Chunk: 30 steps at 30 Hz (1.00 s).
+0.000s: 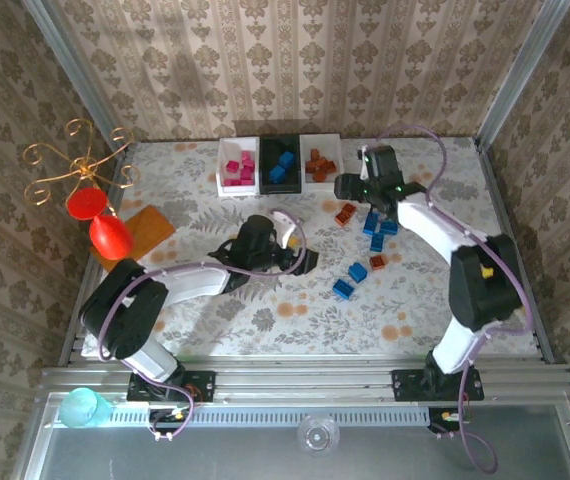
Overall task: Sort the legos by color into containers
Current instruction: Place the lego in the container, then pick up the lego from the center of the table.
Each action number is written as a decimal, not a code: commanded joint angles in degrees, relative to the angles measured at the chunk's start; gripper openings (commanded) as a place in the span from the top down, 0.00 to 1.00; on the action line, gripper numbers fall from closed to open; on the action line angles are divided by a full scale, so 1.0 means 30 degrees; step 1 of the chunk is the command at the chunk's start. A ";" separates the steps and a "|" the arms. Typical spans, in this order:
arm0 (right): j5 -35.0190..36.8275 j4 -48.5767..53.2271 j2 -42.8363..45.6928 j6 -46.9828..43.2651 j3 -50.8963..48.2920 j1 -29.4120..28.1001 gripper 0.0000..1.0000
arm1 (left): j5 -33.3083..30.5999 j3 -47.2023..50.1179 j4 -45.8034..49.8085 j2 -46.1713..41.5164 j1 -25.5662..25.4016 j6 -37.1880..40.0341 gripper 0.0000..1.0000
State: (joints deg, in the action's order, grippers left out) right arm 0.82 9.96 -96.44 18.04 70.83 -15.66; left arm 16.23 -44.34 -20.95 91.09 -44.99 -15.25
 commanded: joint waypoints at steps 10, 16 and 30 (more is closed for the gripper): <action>0.2908 -0.2759 0.4130 0.0666 -0.6100 0.1153 0.00 | -0.4806 -0.2452 0.3581 0.3191 -0.5306 0.1621 0.08; 0.3036 -0.3163 0.4831 0.1055 -0.7007 0.1949 0.00 | -0.5210 -0.4163 0.4155 0.4820 -0.6138 0.2250 0.07; 0.2642 -0.3419 0.4847 0.1174 -0.7378 0.2154 0.00 | -0.6180 -0.5711 0.3904 0.7284 -0.6606 0.2288 0.33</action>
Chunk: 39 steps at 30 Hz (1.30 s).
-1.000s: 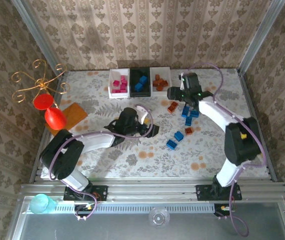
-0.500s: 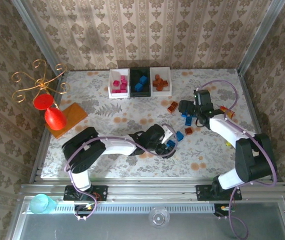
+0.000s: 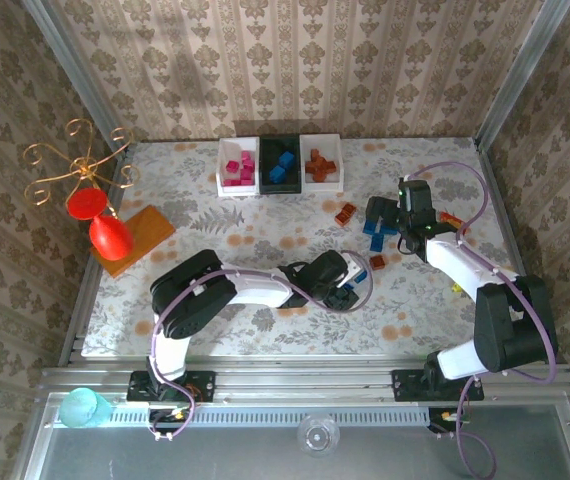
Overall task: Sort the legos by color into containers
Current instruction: Pick up the lego from the center of the table, then place the lego in the container.
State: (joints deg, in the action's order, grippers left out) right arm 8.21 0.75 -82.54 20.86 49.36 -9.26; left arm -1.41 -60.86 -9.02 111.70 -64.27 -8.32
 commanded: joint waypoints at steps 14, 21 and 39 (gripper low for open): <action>-0.1903 -0.0987 0.0088 0.0004 -0.0093 -0.0420 0.01 | -0.0251 0.5511 -0.6314 -0.4625 0.3852 -0.3171 0.56; -0.1703 -0.0581 -0.0599 -0.0804 0.0707 -0.1640 0.01 | -0.0241 0.3870 -0.3950 -0.5714 0.7963 -0.2604 0.56; -0.3363 -0.0729 -0.2255 -0.1971 0.2096 -0.4176 0.00 | 0.0412 -0.9737 0.2596 0.2765 1.1856 0.0086 0.53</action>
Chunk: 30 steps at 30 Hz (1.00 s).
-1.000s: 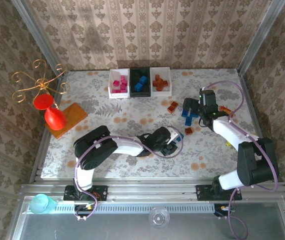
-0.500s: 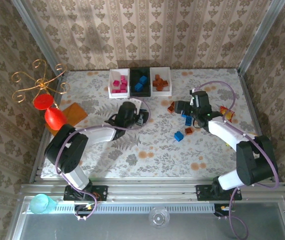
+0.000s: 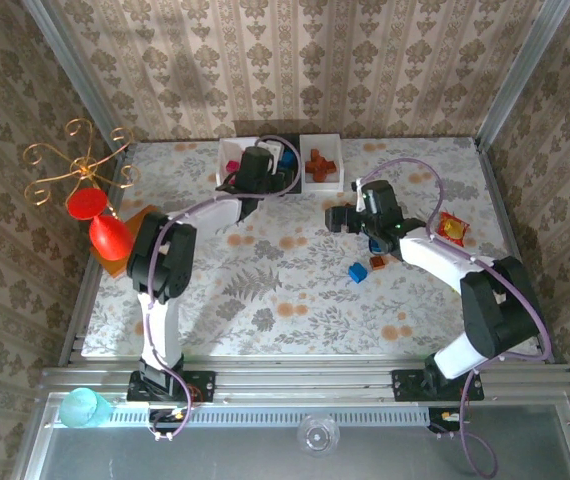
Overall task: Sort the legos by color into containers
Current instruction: Place the lego in the container, then pick up the lego from the center of the table.
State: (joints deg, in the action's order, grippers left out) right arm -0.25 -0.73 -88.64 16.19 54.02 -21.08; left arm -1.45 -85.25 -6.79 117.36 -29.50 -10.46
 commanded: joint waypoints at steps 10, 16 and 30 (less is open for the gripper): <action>0.0027 0.0375 0.0112 0.0016 0.0469 -0.0533 0.00 | 0.1195 -0.6720 0.4676 0.3728 0.0428 0.1382 0.41; 0.1960 0.1756 -0.0188 0.2302 0.0105 -0.0631 0.03 | 0.1158 -0.5554 0.4042 0.1656 0.0381 0.1364 0.24; 0.4786 0.6182 0.0920 0.4125 -0.2462 -0.3285 0.06 | 0.4848 0.8920 -0.4856 -0.7918 -0.0410 -0.2901 0.20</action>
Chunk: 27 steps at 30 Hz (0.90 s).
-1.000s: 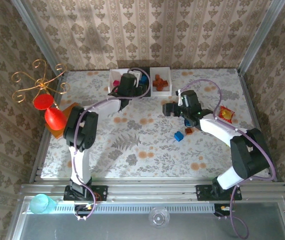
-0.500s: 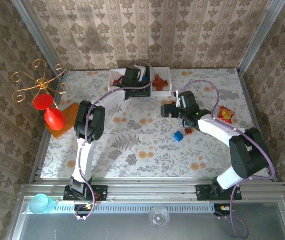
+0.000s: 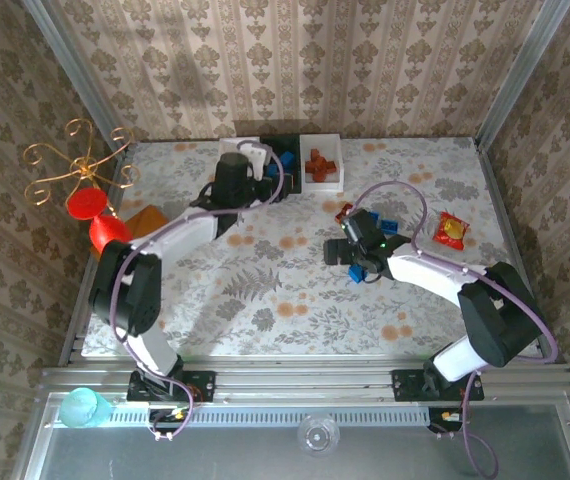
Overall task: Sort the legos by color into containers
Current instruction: Pick up the lego from the center of the table.
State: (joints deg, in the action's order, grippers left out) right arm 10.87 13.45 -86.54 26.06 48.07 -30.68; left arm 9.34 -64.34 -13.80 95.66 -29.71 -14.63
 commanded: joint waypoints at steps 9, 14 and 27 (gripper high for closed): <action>0.0535 0.2091 -0.1658 0.0368 0.0029 -0.0877 0.11 | 0.1004 0.5624 -0.3237 -0.2966 -0.0613 -0.2152 0.20; 0.0506 0.2523 -0.2090 0.0219 0.0042 -0.1598 0.24 | 0.0624 0.7220 -0.3602 -0.3826 -0.0612 -0.2525 0.21; 0.0976 -0.0828 -0.2773 -0.0133 0.0363 -0.2402 0.60 | 0.0007 0.8910 -0.3984 -0.4929 -0.0613 -0.2766 0.21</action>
State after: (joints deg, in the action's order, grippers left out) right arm 12.16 15.66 -93.95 25.63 47.57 -37.43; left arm 9.85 -38.22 -23.68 82.48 -31.42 -21.50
